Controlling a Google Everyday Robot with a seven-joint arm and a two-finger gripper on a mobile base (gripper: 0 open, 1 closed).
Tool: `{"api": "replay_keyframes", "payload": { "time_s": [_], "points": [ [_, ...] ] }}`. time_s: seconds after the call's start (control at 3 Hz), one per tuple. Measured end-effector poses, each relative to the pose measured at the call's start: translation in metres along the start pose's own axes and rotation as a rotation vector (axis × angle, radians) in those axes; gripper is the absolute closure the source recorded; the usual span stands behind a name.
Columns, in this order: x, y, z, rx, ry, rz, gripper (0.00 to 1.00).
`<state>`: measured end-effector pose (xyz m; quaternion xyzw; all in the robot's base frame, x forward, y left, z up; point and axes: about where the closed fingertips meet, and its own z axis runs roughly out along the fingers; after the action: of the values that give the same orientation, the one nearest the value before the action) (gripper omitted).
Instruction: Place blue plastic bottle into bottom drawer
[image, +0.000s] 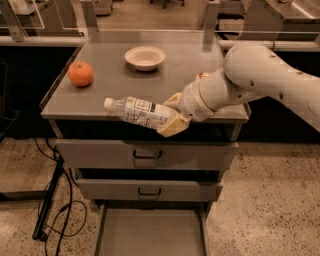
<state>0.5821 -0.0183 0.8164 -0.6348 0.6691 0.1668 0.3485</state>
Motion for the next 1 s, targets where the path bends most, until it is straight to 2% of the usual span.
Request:
{"api": "replay_keyframes", "payload": {
  "time_s": [1.0],
  "points": [
    [0.001,-0.0084,-0.001,0.001,-0.004,-0.004,1.0]
  ]
}}
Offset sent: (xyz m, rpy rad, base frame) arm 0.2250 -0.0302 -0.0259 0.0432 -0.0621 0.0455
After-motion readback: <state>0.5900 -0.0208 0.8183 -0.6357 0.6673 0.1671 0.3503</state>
